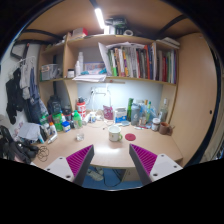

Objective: Pour water

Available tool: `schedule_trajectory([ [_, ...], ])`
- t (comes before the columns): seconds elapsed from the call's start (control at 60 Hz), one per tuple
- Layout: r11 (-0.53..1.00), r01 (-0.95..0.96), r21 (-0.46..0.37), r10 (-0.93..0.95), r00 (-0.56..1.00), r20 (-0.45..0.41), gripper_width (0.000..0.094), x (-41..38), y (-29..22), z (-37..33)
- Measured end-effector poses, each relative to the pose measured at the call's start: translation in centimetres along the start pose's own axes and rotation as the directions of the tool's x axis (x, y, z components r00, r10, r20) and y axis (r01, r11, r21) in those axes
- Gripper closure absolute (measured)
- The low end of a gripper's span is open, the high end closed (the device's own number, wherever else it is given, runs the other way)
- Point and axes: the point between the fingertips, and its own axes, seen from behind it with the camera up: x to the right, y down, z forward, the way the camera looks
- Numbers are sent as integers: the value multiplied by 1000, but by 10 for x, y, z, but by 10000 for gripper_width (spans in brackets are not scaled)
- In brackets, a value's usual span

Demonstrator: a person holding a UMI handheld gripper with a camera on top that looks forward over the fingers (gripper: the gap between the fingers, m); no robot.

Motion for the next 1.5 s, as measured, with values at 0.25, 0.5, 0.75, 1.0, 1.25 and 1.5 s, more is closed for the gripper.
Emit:
schedule_trajectory([
  [0.25, 1000, -17, -9, 17, 999, -30, 117, -8, 2, -11],
  [0.5, 998, 31, 61, -33, 999, 29, 117, -34, 14, 19],
  [0.75, 992, 69, 108, -84, 986, 144, 117, -118, 42, 126],
  [1.0, 985, 42, 170, -80, 971, 224, 118, -220, 33, 307],
  [1.25, 992, -33, 124, 4, 974, 226, 124, -253, 43, 454],
  [1.5, 983, 52, 174, -93, 968, 234, 484, -270, 32, 496],
])
